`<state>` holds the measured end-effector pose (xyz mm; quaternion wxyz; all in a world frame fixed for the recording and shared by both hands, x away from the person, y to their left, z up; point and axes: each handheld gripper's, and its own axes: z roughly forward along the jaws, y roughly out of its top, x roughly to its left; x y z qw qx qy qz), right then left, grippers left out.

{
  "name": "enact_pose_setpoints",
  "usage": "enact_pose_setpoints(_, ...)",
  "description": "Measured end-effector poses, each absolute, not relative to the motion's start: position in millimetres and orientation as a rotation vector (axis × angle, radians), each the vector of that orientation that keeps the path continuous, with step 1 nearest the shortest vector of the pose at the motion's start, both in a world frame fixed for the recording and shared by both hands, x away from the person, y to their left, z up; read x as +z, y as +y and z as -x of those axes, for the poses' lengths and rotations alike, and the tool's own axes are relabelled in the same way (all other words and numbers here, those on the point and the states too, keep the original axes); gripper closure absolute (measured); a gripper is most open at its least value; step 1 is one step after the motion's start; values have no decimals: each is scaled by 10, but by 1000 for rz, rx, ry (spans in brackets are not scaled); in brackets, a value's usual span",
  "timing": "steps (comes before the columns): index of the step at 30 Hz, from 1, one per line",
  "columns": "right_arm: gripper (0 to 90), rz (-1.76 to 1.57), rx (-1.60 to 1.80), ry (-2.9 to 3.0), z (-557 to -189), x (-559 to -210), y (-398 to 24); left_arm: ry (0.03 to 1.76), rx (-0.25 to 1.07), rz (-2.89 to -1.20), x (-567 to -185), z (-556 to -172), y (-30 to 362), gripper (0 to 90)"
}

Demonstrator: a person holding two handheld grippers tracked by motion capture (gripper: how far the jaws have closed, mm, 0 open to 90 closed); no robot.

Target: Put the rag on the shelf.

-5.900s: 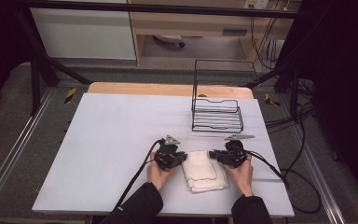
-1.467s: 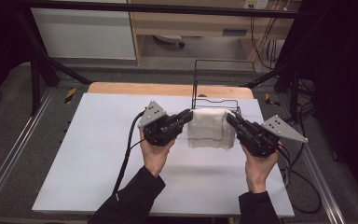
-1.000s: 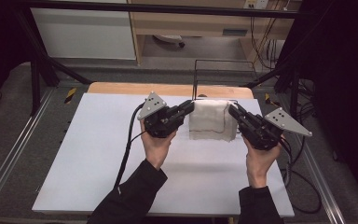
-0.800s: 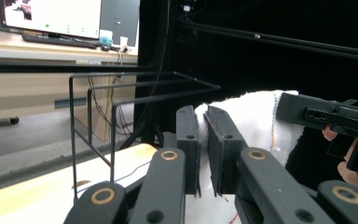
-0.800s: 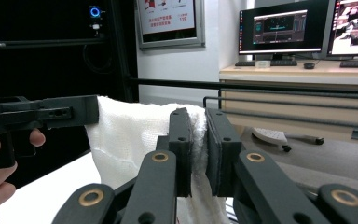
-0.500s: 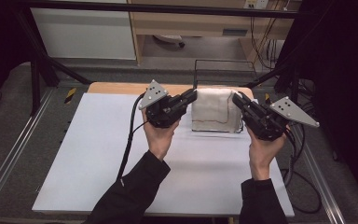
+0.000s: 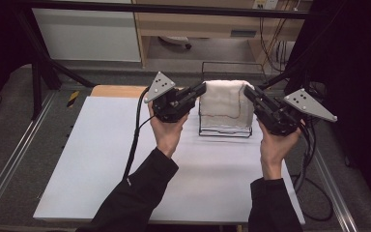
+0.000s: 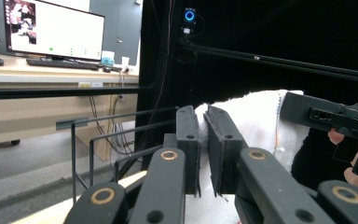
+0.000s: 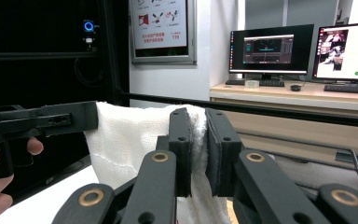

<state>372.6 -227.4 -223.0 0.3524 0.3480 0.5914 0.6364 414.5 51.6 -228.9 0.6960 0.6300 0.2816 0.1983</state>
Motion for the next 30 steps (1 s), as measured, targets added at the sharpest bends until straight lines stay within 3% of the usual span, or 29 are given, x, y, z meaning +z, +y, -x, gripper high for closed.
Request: enact_pose_setpoints(30, 818, -891, 1633, 1474, -3937, -1776, -2332, 602, 465, -1364, -1869, -4393, 409, 836)
